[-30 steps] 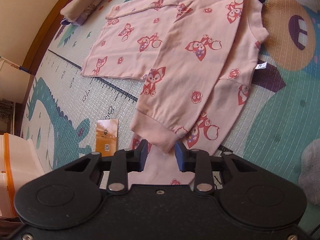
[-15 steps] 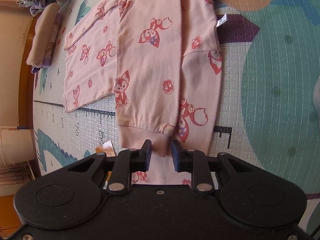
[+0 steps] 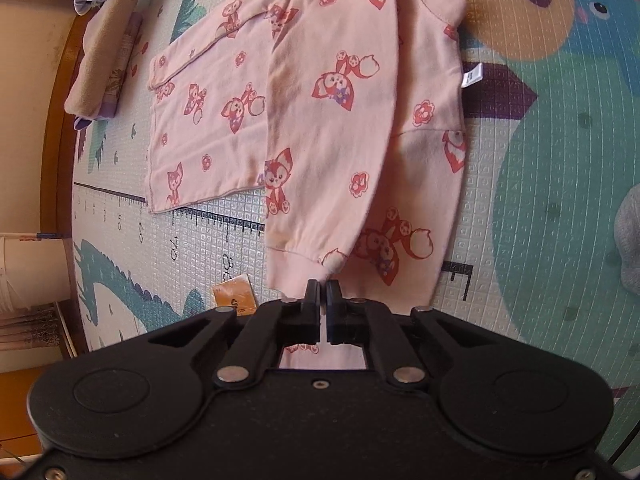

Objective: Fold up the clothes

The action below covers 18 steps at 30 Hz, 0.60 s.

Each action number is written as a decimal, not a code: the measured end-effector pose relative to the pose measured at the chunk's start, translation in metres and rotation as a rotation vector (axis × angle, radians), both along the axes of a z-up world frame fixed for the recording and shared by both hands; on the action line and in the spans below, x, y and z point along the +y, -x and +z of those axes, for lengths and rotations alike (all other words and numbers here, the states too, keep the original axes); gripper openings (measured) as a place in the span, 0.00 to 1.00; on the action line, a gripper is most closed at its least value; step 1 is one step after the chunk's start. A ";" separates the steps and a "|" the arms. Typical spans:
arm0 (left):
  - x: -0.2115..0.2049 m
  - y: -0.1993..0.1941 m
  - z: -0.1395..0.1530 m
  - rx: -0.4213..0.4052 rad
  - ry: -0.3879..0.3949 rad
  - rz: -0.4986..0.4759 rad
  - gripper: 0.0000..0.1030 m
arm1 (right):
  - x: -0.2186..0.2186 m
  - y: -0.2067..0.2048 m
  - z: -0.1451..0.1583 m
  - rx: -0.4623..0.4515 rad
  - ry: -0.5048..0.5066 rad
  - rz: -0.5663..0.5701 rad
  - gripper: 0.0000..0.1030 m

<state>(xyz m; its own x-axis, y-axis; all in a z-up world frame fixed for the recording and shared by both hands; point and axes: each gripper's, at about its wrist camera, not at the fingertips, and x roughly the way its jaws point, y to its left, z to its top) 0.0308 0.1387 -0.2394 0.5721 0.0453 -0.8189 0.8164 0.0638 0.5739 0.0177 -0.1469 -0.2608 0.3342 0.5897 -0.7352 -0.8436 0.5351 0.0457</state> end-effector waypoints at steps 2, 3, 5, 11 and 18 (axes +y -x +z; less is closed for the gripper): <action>-0.006 -0.009 0.016 -0.043 0.035 0.021 0.00 | 0.000 0.000 0.000 -0.001 -0.003 -0.003 0.41; -0.011 -0.016 0.023 -0.070 0.049 0.023 0.00 | 0.000 0.000 0.000 0.003 -0.007 -0.007 0.41; -0.021 -0.030 0.033 -0.100 0.078 0.032 0.00 | -0.002 -0.001 0.001 0.021 -0.023 -0.020 0.41; -0.053 -0.071 0.047 -0.164 0.130 -0.001 0.00 | -0.007 -0.003 0.005 0.043 -0.061 -0.058 0.41; -0.088 -0.116 0.053 -0.195 0.167 -0.012 0.00 | -0.010 -0.004 0.005 0.077 -0.088 -0.062 0.41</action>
